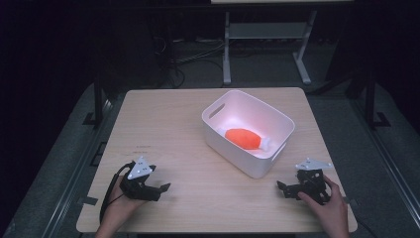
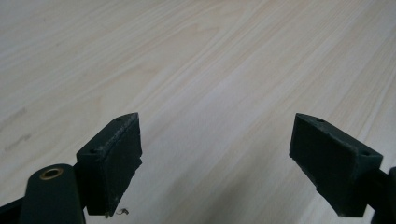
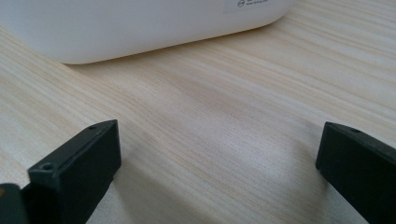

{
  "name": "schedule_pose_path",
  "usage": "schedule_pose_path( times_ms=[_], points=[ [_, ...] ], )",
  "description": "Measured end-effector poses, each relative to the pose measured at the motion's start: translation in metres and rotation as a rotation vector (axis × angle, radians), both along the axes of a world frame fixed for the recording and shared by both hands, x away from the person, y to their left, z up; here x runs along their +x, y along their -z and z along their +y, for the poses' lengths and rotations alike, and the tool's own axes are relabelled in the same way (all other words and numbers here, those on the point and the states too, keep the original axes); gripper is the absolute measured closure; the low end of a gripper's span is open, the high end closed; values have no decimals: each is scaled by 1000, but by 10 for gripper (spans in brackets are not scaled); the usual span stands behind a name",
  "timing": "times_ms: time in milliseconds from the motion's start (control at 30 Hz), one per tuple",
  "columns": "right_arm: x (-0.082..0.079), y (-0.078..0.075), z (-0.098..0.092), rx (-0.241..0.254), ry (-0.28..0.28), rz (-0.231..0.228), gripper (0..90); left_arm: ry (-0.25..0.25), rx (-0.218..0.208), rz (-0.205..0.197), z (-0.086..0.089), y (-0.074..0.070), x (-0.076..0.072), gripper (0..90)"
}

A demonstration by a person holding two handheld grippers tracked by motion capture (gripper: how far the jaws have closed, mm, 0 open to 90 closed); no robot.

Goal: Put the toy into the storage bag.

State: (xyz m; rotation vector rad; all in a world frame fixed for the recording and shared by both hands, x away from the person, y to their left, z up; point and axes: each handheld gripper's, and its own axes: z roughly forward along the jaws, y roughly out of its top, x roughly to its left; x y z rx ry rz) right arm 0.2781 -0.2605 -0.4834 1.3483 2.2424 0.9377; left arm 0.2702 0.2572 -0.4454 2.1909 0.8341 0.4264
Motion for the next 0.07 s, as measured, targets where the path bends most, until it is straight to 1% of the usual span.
schedule_pose_path(
  times_ms=[67],
  points=[
    [0,0,0,0,0,0,0,-3,1,2,3,3,-3,161]
  ],
)
